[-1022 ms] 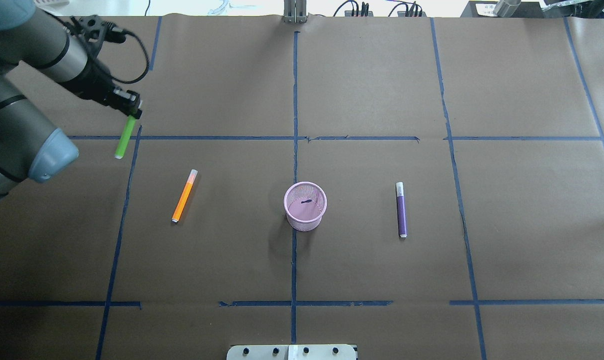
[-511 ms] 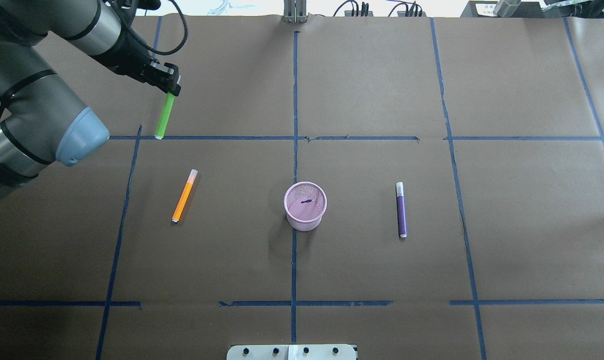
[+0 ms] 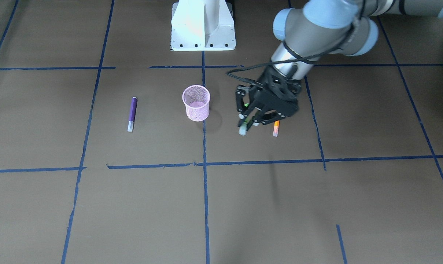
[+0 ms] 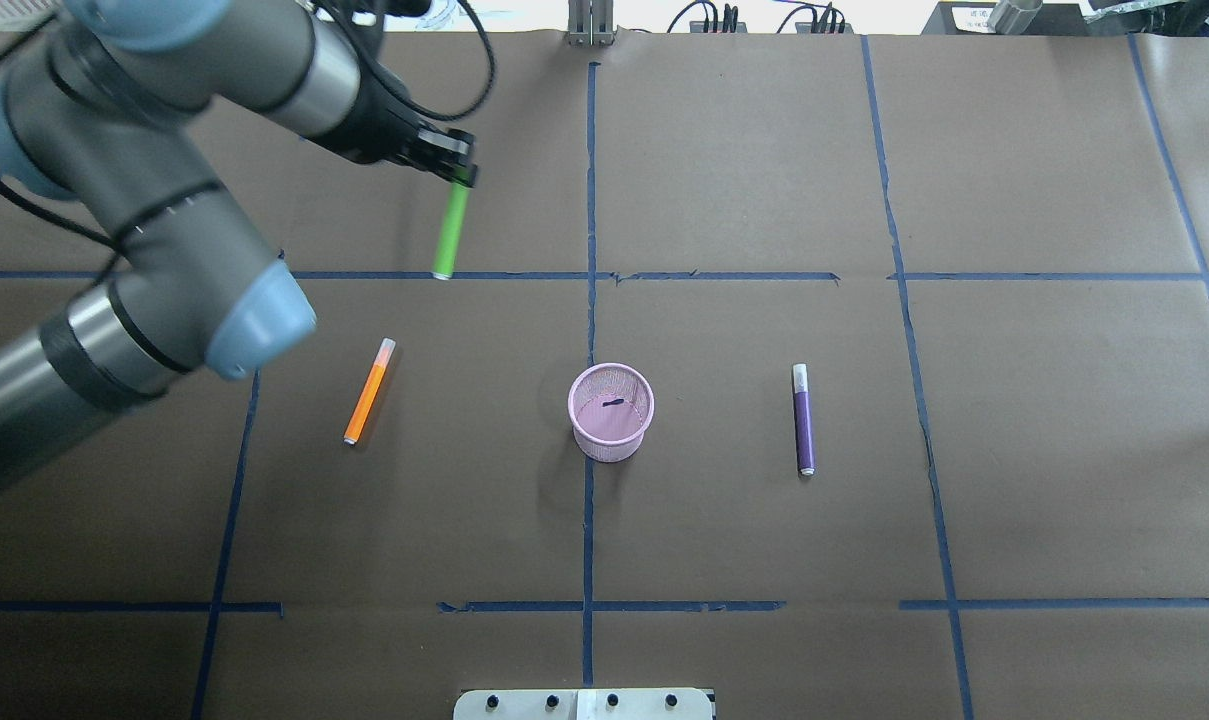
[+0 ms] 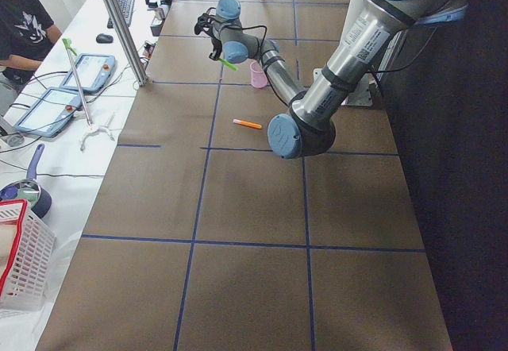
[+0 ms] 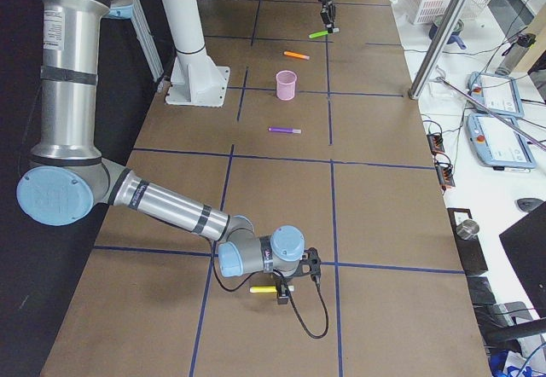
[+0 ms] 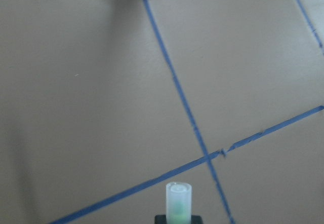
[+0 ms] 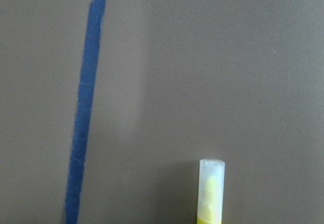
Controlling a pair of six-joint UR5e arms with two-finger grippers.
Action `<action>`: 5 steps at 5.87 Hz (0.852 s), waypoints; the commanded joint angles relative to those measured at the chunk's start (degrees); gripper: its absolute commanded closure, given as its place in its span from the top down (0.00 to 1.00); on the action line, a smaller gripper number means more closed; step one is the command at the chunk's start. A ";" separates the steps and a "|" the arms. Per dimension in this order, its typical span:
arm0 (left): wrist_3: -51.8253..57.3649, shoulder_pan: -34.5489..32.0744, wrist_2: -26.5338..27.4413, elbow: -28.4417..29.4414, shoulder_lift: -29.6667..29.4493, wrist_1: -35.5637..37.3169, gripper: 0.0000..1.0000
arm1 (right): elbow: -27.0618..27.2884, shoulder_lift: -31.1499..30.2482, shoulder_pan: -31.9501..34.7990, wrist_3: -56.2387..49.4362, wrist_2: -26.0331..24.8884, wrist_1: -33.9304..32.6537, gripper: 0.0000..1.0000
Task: Collect pens into pen holder
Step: 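Lower the green highlighter into the lavender cup and open the left gripper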
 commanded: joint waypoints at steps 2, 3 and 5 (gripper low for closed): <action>-1.97 9.02 12.29 -0.33 1.23 -19.94 0.00 | 0.16 -0.01 0.00 -0.09 0.09 0.00 1.00; -2.23 16.28 23.57 0.45 2.89 -25.06 0.00 | 0.16 -0.10 0.00 0.00 0.09 0.00 1.00; -1.88 19.16 26.67 0.98 6.06 -28.01 0.00 | 0.16 -0.19 0.00 -0.09 0.18 0.00 1.00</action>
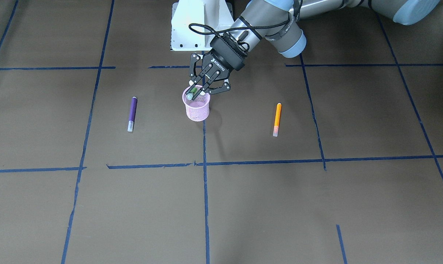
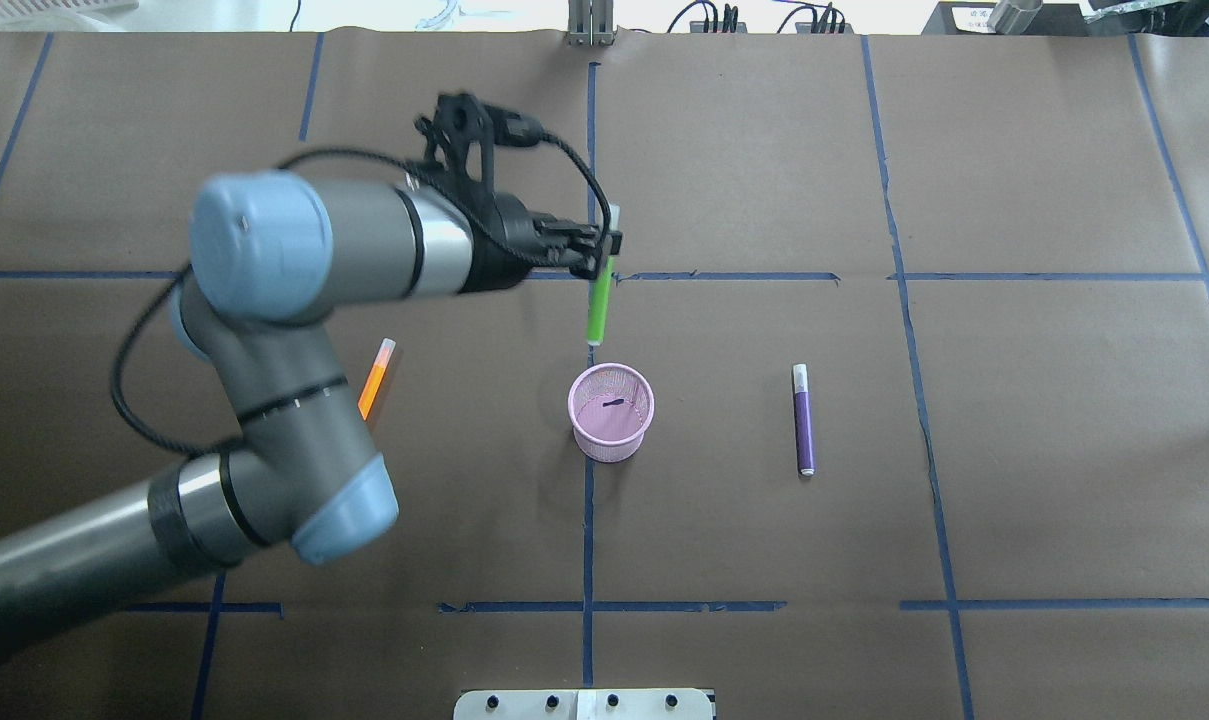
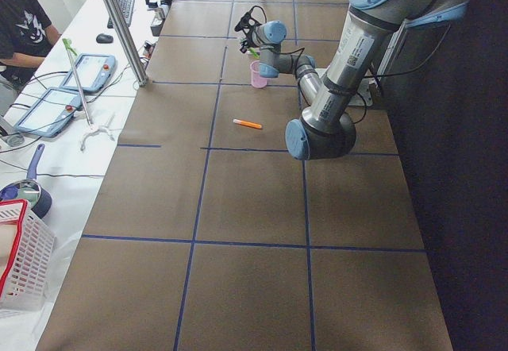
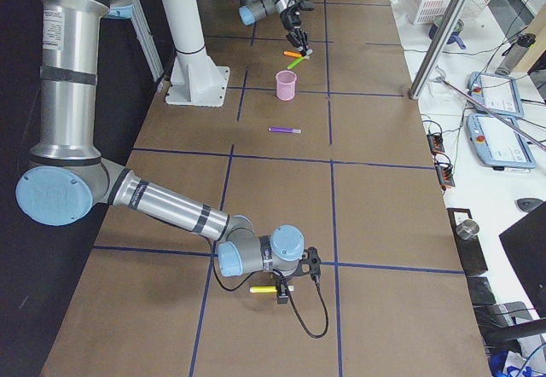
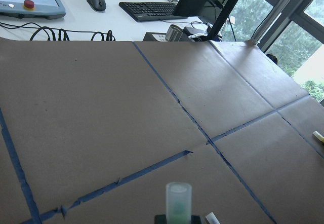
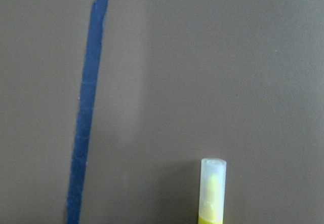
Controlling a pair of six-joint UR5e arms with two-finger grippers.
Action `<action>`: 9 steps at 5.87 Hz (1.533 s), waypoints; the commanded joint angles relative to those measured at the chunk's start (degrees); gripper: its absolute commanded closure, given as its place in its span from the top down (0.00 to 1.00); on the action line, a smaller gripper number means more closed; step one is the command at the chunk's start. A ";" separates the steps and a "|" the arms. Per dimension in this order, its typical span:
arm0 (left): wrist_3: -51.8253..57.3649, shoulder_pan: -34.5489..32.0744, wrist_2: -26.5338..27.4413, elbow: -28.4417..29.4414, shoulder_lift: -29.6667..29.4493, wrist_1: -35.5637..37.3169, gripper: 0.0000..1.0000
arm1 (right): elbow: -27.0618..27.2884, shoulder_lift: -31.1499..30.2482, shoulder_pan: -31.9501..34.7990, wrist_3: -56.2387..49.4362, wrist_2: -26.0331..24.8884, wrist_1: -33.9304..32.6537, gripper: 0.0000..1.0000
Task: Collect pens into pen holder
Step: 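Lower the green highlighter into the lavender cup and open the left gripper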
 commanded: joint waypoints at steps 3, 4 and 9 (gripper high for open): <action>0.06 2.18 2.07 6.17 1.39 -7.32 0.00 | -0.08 -0.06 0.00 0.07 -0.02 0.00 1.00; 0.06 3.31 3.12 6.62 1.30 -7.32 0.00 | 0.00 -0.06 0.00 0.07 0.06 0.00 1.00; -0.11 3.76 3.13 6.09 1.12 -6.88 1.00 | 0.09 -0.06 0.00 0.07 -0.03 0.00 1.00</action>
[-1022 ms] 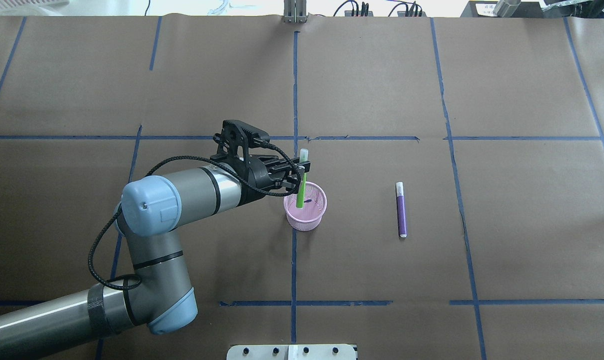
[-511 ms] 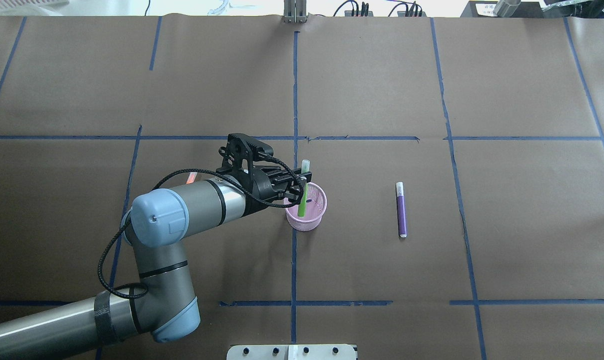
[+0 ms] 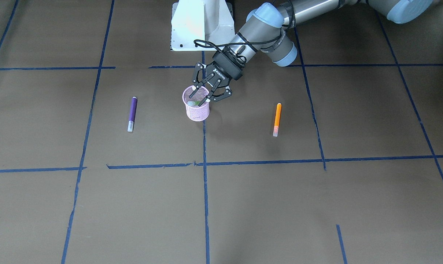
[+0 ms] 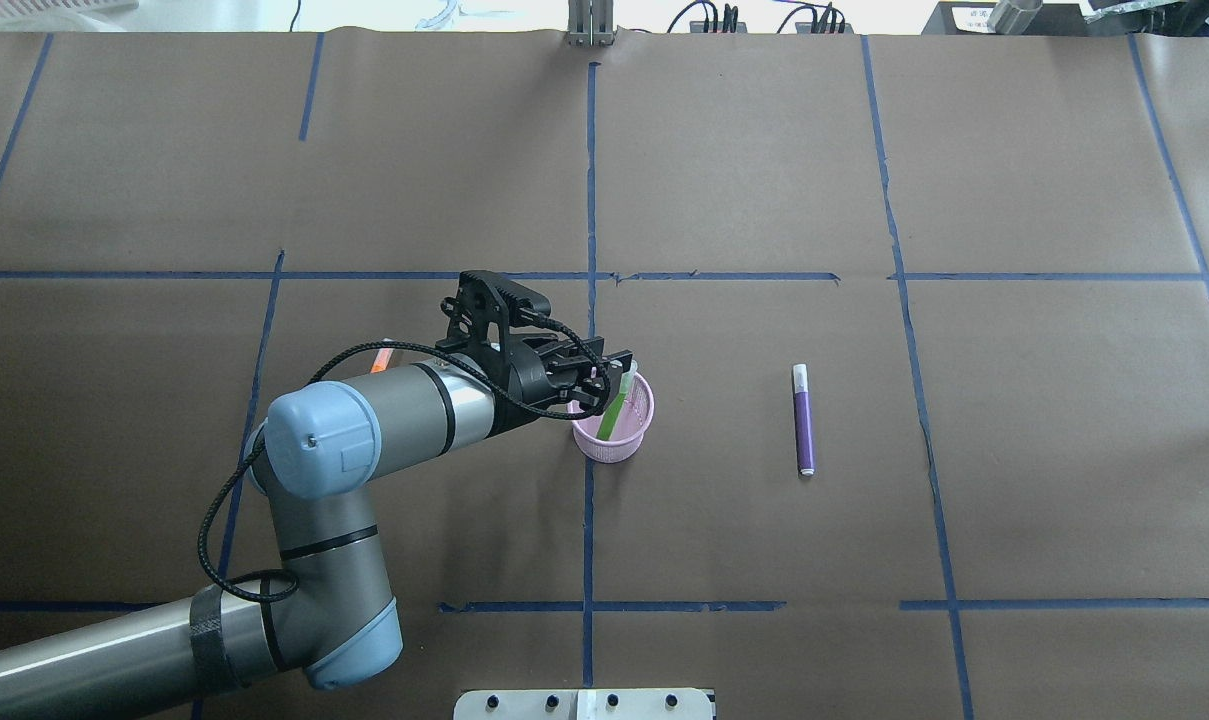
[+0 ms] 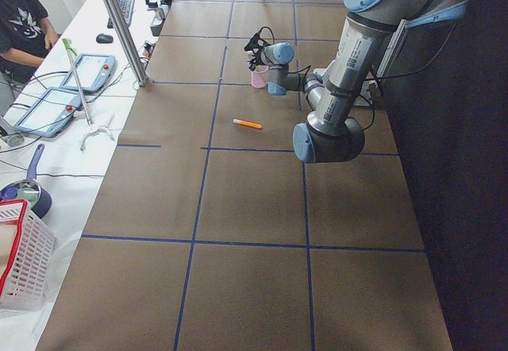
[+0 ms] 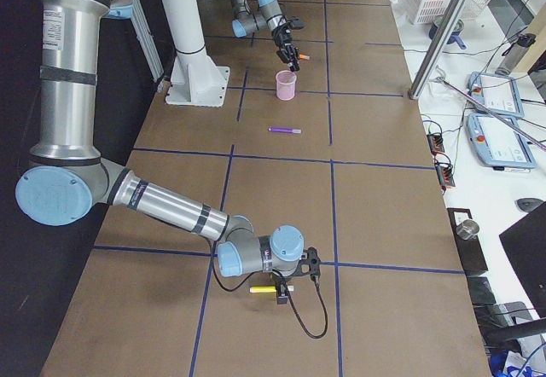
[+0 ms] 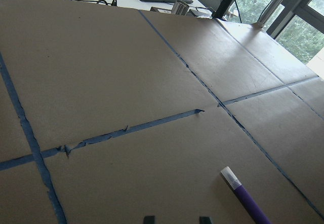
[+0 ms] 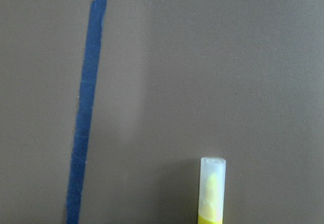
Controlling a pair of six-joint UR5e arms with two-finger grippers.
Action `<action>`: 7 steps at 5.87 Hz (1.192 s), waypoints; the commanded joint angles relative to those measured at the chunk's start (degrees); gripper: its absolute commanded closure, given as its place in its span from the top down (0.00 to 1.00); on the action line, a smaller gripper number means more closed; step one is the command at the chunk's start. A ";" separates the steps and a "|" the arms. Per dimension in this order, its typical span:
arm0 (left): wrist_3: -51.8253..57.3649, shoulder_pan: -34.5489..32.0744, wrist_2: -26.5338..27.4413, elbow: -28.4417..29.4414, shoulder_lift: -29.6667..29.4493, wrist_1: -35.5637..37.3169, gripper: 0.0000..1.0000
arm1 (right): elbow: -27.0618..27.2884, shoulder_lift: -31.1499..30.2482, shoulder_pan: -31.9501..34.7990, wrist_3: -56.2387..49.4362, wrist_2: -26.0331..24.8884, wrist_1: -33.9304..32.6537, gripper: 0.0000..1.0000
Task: Collect pens into pen holder
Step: 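Lower the green highlighter into the lavender cup and open the left gripper, then raise the left gripper from the cup toward the orange highlighter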
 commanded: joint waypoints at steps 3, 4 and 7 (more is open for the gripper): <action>0.09 -1.83 -0.80 -7.48 0.01 14.45 1.00 | -0.03 0.00 0.00 0.07 0.07 -0.09 0.85; 0.10 -4.71 -5.68 -14.15 -0.16 27.71 1.00 | -0.12 0.00 0.00 1.64 0.07 -0.09 0.73; -0.34 -13.86 -18.98 -15.36 -0.60 36.08 1.00 | -0.30 -0.09 0.00 1.83 0.07 -0.09 0.45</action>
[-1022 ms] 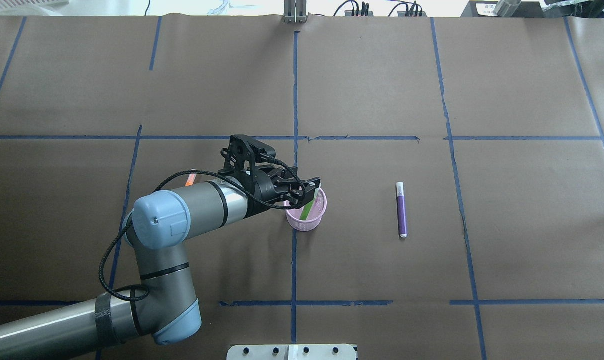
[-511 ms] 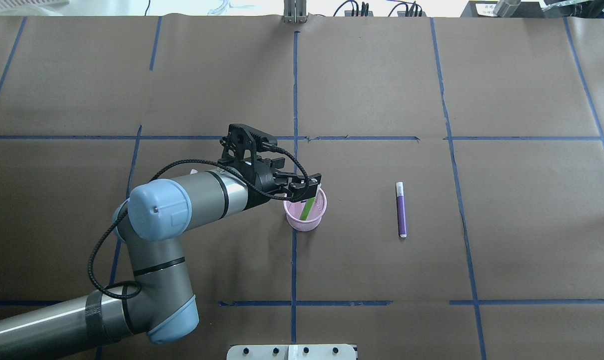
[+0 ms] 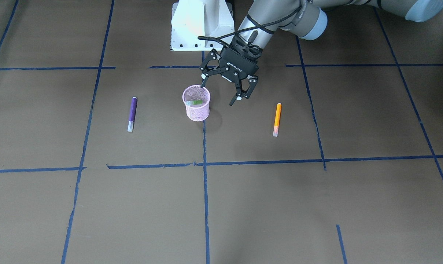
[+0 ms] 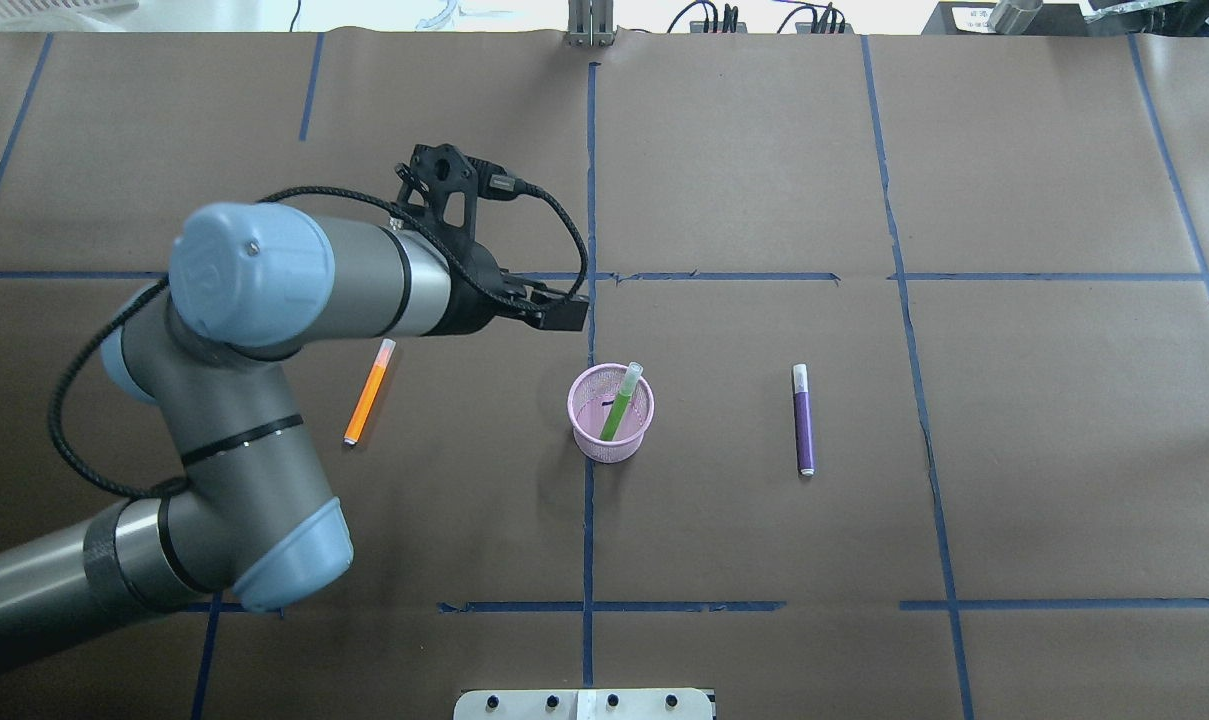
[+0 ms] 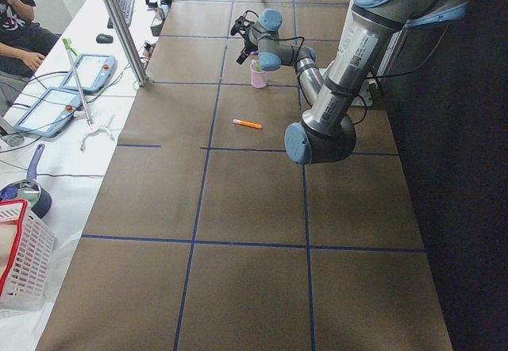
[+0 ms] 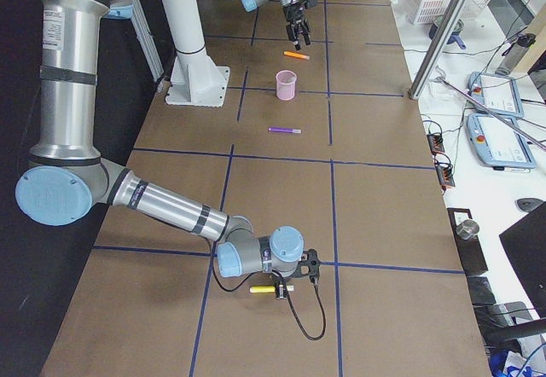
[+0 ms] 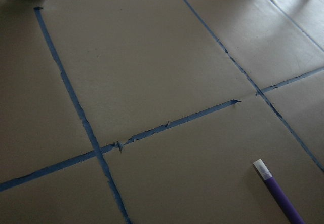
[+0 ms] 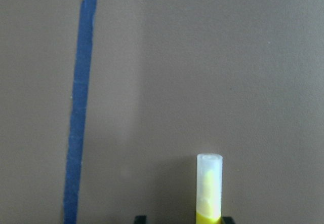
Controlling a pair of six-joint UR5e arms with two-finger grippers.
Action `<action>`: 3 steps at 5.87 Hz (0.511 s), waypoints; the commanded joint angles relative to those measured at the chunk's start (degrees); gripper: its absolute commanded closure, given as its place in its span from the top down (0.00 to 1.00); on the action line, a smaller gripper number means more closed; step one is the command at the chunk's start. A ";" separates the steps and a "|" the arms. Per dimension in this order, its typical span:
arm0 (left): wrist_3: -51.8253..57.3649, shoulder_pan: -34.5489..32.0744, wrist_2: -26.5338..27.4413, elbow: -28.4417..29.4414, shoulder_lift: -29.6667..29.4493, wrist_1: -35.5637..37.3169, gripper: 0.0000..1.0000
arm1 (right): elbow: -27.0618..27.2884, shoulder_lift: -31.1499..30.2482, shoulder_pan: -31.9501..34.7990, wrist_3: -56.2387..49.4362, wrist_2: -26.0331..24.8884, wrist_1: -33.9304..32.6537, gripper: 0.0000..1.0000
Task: Collect pens into pen holder
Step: 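Raise the left gripper from the cup toward the orange highlighter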
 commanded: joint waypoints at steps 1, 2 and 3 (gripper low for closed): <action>-0.25 -7.04 -10.20 -0.27 -0.04 5.77 1.00 | -0.15 -0.02 0.00 -0.01 0.00 0.00 0.34; -0.25 -11.79 -17.84 -0.27 0.31 7.89 1.00 | -0.15 -0.11 0.00 -0.01 0.00 0.00 0.18; 0.10 -14.62 -22.18 -0.27 0.58 9.48 1.00 | -0.15 -0.11 0.00 -0.01 -0.18 0.00 0.10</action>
